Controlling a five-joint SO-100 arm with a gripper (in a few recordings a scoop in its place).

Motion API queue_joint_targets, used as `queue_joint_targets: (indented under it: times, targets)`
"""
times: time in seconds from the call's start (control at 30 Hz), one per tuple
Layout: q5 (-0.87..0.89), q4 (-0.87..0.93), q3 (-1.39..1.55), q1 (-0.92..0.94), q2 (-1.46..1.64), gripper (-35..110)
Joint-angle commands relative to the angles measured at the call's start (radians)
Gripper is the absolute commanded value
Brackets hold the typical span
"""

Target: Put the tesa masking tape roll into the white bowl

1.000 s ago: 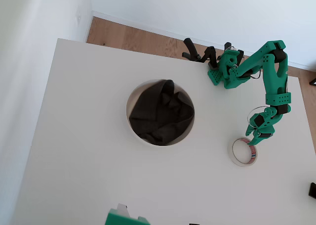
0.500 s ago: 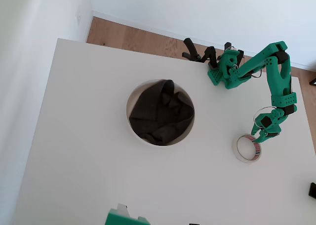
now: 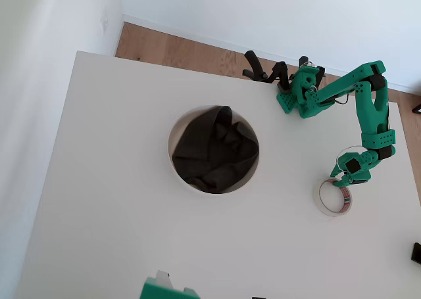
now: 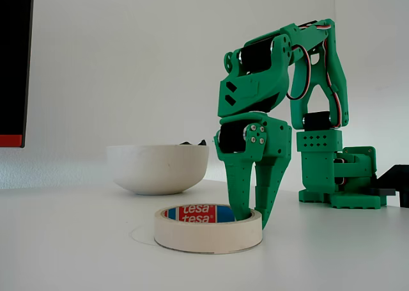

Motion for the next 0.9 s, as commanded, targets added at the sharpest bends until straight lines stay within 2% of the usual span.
queue_joint_targets:
  times: [0.0, 0.03, 0.1, 0.43, 0.6, 0.87]
  targets:
    - [0.011, 0.035, -0.074, 0.003, 0.012, 5]
    - [0.011, 0.041, -0.083, 0.003, 0.005, 4]
    - [0.006, 0.058, -0.104, 0.0, -0.018, -8]
    - [-0.006, 0.063, -0.133, 0.0, -0.04, -8]
    - [-0.014, 0.035, -0.135, 0.043, 0.064, -8]
    - [-0.037, 0.308, -0.347, 0.037, 0.322, -8]
